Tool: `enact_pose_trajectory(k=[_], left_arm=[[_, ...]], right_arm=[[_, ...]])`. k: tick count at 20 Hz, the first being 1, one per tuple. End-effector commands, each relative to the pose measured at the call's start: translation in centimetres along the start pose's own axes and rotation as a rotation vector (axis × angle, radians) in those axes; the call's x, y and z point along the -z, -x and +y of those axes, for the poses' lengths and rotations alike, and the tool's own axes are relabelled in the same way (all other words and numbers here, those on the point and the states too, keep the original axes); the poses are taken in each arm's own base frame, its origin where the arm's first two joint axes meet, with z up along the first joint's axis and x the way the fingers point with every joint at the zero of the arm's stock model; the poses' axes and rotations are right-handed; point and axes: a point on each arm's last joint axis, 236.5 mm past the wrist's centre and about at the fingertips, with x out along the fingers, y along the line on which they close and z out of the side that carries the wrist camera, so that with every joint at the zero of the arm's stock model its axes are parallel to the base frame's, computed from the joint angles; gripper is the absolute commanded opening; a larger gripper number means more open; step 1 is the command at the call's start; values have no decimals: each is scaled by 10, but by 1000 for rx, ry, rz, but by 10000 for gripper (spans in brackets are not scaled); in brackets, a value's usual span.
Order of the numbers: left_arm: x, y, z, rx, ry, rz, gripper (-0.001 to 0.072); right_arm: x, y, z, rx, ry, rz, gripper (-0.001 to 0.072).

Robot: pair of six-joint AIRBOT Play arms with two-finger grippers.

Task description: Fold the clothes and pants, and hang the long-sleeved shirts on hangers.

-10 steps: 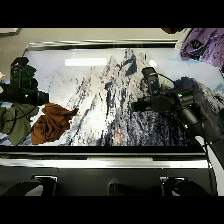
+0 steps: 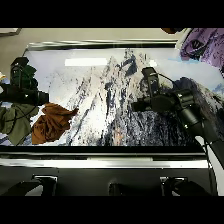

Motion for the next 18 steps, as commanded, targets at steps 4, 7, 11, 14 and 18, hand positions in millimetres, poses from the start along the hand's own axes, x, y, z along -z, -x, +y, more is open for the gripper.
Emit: enact_pose_trajectory(k=[4, 7, 11, 14, 18], left_arm=[[0, 0, 0, 0, -1, 0, 21], [0, 0, 0, 0, -1, 0, 21], [0, 0, -1, 2, 0, -2, 21], [-1, 0, 0, 1, 0, -5, 24], [15, -8, 16, -59, 97, 76, 720]], right_arm=[[0, 0, 1, -1, 0, -1, 32], [0, 0, 1, -1, 0, -1, 32], [0, 0, 1, -1, 0, -1, 32], [0, 0, 1, -1, 0, -1, 32], [0, 0, 1, -2, 0, -1, 32]])
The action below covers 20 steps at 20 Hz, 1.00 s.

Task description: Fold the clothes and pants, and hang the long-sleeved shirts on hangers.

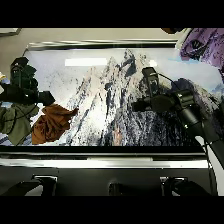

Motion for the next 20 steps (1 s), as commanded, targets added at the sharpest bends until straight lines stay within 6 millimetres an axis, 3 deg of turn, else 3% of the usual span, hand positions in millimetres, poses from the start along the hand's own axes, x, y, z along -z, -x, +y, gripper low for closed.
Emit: enact_pose_trajectory(k=[1, 7, 15, 16, 17, 20], left_arm=[[27, -14, 22, -71, 68, 120, 720], [105, -93, 55, -94, 184, 241, 720], [133, -167, 61, -78, 238, 244, 712], [137, -170, 56, -61, 257, 268, 481], [138, -170, 46, -22, 278, 288, 6], [106, -154, -13, 173, 206, 247, 17]], right_arm=[[0, 0, 1, -1, 0, -1, 32], [0, 0, 1, -2, 0, -1, 32], [0, 0, 1, -2, 0, 2, 32], [1, 0, 1, -2, 0, 4, 33], [2, 0, 1, -2, -1, 7, 34], [11, 3, 0, 0, 2, 46, 34]])
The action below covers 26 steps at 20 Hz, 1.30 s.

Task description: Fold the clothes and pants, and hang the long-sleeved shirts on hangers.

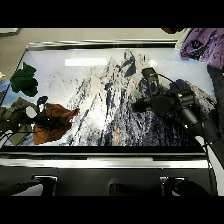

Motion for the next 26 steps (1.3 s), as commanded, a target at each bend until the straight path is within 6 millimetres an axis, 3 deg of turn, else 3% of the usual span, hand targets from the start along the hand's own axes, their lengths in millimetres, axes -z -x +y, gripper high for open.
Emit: enact_pose_trajectory(k=[1, 4, 7, 9, 11, 12, 13, 15, 16, 17, 19, 21, 23, 26], left_arm=[[-11, 21, -81, 218, -83, -19, 17], [-12, 58, -204, 409, -255, -82, 16], [23, 69, -309, 513, -372, -101, 16], [61, 52, -355, 542, -397, -56, 16], [94, 20, -377, 530, -372, 13, 17], [106, 4, -380, 512, -348, 49, 24], [112, -9, -377, 491, -312, 84, 107], [107, -13, -363, 462, -241, 128, 544], [98, -5, -350, 452, -224, 147, 633], [88, 5, -333, 434, -218, 162, 638], [62, 33, -286, 365, -226, 151, 676], [34, 62, -234, 277, -220, 82, 681], [15, 80, -193, 248, -154, 15, 681], [14, 77, -139, 225, -5, 16, 681]], right_arm=[[12, 6, -4, 19, 16, 46, 33], [25, 33, -39, 173, 104, 93, 32], [42, 72, -76, 340, 159, 150, 32], [53, 95, -89, 402, 182, 185, 37], [57, 107, -95, 431, 190, 184, 124], [58, 107, -96, 437, 194, 181, 176], [61, 104, -97, 440, 198, 185, 193], [65, 94, -99, 441, 190, 181, 215], [60, 94, -105, 464, 158, 155, 216], [54, 97, -117, 482, 86, 111, 216], [47, 106, -162, 518, -170, 12, 276], [55, 96, -188, 365, -526, -51, 286], [53, 62, -179, 40, -794, -74, 337], [62, 7, -147, -296, -882, 56, 490]])
